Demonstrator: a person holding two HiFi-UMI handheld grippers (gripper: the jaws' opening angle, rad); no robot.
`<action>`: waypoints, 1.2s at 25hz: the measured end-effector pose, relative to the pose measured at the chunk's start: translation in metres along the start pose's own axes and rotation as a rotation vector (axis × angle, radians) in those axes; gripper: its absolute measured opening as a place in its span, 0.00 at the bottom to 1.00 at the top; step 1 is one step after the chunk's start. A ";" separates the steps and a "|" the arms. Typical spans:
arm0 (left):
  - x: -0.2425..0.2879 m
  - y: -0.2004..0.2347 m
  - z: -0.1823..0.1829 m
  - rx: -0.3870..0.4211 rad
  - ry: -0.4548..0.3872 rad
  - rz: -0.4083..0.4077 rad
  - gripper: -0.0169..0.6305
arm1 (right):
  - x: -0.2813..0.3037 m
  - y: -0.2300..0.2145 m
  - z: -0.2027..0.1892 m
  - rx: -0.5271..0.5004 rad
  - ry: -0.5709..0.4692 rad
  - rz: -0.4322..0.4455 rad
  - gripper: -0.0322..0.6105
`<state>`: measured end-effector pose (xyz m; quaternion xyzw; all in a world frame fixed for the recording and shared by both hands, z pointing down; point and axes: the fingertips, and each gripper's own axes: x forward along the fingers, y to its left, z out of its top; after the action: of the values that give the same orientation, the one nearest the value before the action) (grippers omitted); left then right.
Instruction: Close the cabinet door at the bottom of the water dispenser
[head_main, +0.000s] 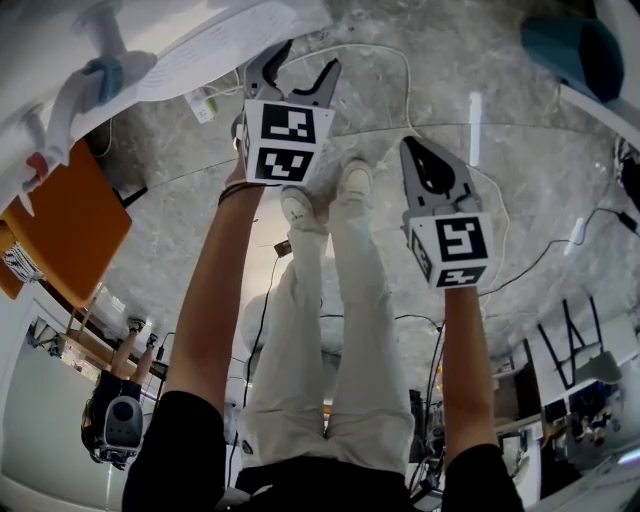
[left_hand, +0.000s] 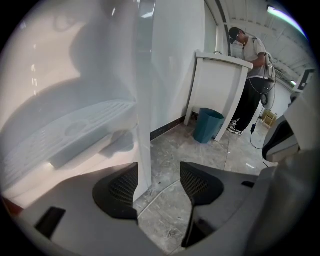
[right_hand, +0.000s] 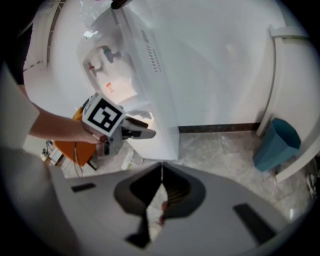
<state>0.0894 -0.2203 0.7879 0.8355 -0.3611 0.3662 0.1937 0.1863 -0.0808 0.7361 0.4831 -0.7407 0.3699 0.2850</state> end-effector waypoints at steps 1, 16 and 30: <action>-0.003 -0.001 -0.001 -0.001 0.002 0.000 0.44 | -0.001 0.001 0.001 0.001 -0.001 -0.001 0.11; -0.075 -0.018 -0.026 -0.010 0.144 0.009 0.05 | -0.038 0.017 0.035 -0.036 -0.037 -0.005 0.11; -0.182 -0.029 0.025 -0.034 0.061 -0.051 0.04 | -0.088 0.068 0.079 -0.067 -0.074 0.002 0.11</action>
<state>0.0370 -0.1317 0.6326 0.8294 -0.3399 0.3802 0.2281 0.1508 -0.0839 0.6048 0.4860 -0.7630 0.3270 0.2733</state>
